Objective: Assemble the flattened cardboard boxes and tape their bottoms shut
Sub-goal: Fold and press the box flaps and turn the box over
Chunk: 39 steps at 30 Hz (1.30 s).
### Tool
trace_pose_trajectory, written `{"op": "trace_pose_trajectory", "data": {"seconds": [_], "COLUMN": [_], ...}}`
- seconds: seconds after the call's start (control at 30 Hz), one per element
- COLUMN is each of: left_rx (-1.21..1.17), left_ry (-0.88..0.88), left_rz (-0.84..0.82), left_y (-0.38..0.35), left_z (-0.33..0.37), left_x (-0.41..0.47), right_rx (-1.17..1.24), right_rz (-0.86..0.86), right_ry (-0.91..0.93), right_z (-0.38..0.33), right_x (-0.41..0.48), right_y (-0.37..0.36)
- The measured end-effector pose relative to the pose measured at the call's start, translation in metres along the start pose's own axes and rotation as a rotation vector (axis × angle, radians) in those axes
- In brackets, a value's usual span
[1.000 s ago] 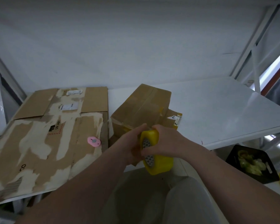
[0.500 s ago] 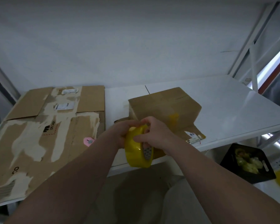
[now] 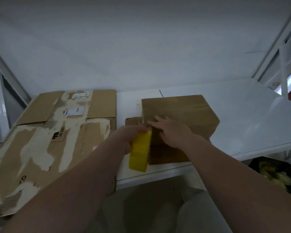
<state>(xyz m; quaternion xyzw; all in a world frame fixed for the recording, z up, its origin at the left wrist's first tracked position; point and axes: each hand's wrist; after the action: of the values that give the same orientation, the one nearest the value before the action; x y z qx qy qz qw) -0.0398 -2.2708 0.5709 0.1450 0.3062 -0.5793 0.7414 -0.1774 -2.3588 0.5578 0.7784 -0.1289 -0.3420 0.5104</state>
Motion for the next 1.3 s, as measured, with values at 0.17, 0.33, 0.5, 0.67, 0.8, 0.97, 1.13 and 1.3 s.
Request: {"op": "trace_pose_trajectory", "data": {"seconds": [0.17,0.33,0.5,0.67,0.8,0.97,1.13,1.3], "left_rx": [-0.02,0.16,0.339,0.3,0.16,0.123,0.125,0.183], "left_ry": [0.018,-0.034,-0.115,-0.077,-0.054,-0.067,-0.072,0.005], "left_rz": [-0.147,-0.176,-0.123,-0.114,-0.162,-0.194,-0.204,-0.16], "left_y": [0.0,0.005,0.014,0.016,0.015,0.017,0.02,0.022], "left_z": [-0.022,-0.007,0.009,0.009,0.0,-0.005,-0.014,-0.023], "left_x": [0.007,-0.001,-0.001,0.004,0.004,0.008,0.009,0.008], "right_rx": [-0.253,-0.329,-0.361,-0.249,0.03,-0.012,-0.095,-0.137], "right_rz": [0.135,0.173,0.227,0.175,0.19,0.064,0.043,0.05], "right_ry": [-0.089,-0.115,-0.157,-0.116,-0.1,-0.099,-0.101,-0.103], "right_z": [0.006,-0.002,-0.01,-0.007,-0.001,-0.003,0.003,0.003], "right_x": [0.008,0.007,0.006,0.013,0.023,0.034,0.04,0.043], "right_y": [0.004,0.007,0.014,0.017,0.016,0.014,0.011,0.007]}}
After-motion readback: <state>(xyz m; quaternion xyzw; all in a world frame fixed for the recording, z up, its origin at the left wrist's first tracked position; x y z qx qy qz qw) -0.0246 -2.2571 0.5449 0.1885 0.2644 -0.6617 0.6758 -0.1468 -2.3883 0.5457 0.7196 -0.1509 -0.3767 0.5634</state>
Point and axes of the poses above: each hand's wrist, its own x-axis towards the middle knuckle, its own y-axis out of the back of the hand, z = x × y, and after that the axes turned 14 degrees about -z, right-handed
